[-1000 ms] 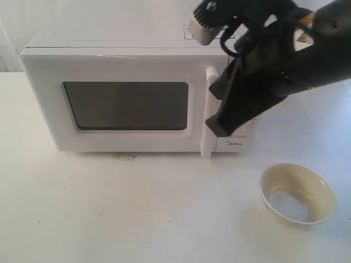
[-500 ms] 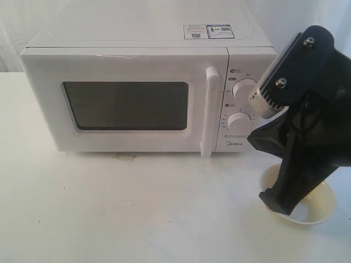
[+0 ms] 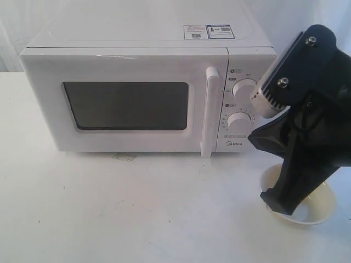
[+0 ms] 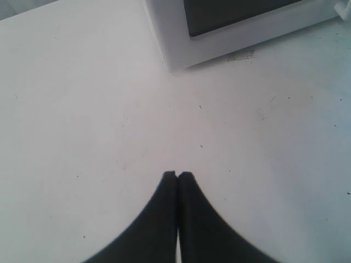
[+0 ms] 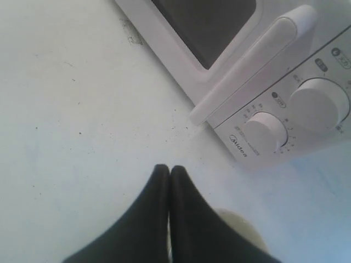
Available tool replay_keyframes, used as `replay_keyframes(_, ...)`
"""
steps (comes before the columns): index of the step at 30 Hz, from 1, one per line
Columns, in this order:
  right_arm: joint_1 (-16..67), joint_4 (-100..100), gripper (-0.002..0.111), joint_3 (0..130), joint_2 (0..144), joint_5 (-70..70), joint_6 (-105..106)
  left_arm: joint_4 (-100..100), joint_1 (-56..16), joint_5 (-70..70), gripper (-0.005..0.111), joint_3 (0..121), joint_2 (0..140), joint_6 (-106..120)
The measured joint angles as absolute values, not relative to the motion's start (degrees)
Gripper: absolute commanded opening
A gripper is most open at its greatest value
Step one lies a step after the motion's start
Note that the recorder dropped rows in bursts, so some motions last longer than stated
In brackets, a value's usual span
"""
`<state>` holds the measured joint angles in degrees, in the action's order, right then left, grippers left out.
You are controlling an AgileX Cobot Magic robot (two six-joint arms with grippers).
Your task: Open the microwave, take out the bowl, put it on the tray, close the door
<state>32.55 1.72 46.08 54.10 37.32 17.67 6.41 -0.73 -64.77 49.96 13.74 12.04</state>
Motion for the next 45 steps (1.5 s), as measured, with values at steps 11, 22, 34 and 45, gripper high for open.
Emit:
replay_keyframes(11, 29.5, -4.0, 0.0, 45.8, 43.7, 35.2, 16.6, 6.4, -0.7, -64.8, 0.0, 49.9, 13.7, 12.0)
replay_keyframes(22, 15.2, -15.6, 0.0, 32.8, 35.7, 21.2, 16.5, 6.4, -0.7, -64.8, 0.0, 49.9, 13.7, 12.0)
replay_keyframes(34, 12.3, -17.9, 0.0, 11.0, 17.3, 3.5, 16.5, 6.3, -0.7, -64.8, 0.0, 49.9, 13.7, 12.0)
replay_keyframes(45, 15.6, -18.0, 0.0, 0.3, 10.0, 0.5, 11.0, 6.3, -0.7, -64.8, 0.0, 49.9, 13.7, 12.0)
